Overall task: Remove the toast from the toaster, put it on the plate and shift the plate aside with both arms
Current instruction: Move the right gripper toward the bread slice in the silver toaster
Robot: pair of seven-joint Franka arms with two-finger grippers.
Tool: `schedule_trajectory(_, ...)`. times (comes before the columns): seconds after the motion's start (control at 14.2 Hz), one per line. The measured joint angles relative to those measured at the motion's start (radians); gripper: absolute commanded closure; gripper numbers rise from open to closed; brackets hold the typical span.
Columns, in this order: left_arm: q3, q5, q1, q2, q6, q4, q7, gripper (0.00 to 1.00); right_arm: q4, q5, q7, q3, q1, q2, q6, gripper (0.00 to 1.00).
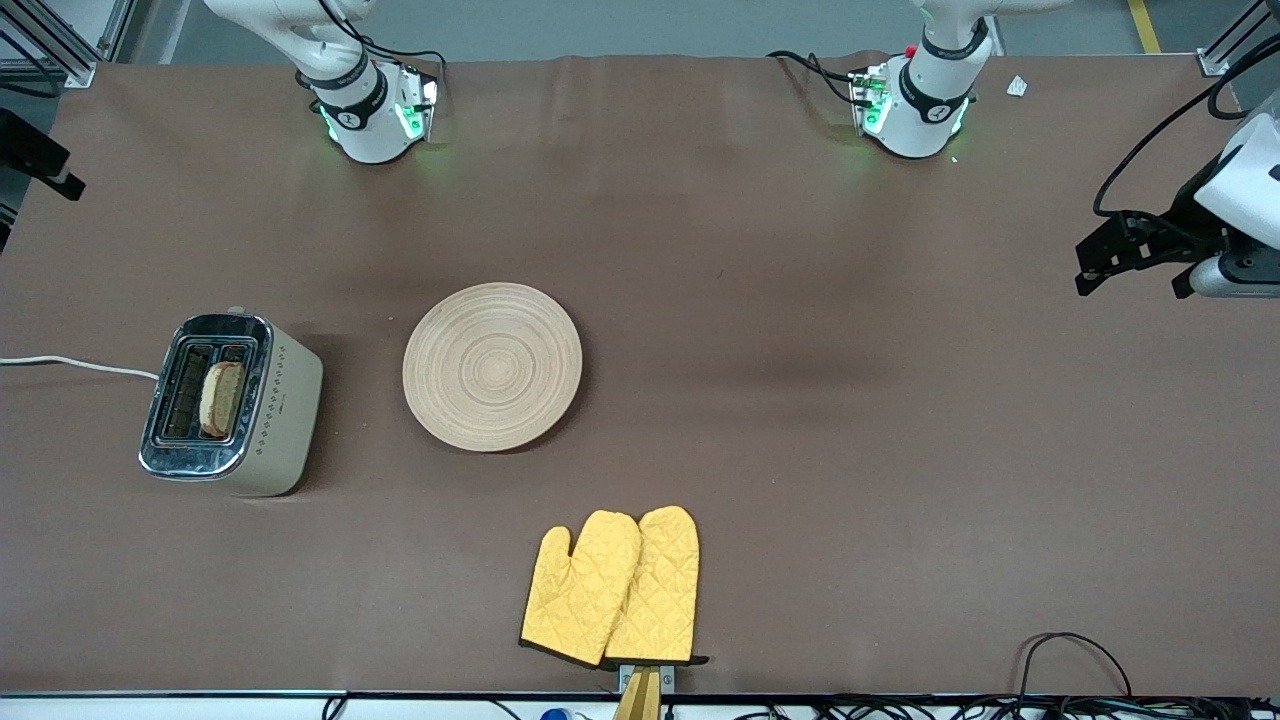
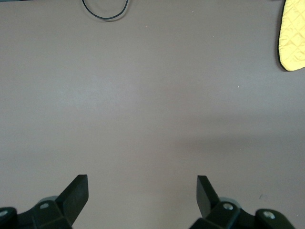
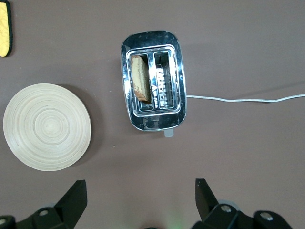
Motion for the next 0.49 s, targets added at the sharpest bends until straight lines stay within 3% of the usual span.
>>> schedule_trajectory(0.28,0.0,0.0,-0.001,0.0,0.0,0.0,0.0,0.0,-0.004,0.0,0.0,0.0,-0.006,0.039,0.008,0.0)
schedule_trajectory(0.49,0.0,0.0,0.0,0.0,0.0,0.001,0.0,0.0,-0.033,0.001,0.0,0.005,-0.006,0.073,0.094,0.0)
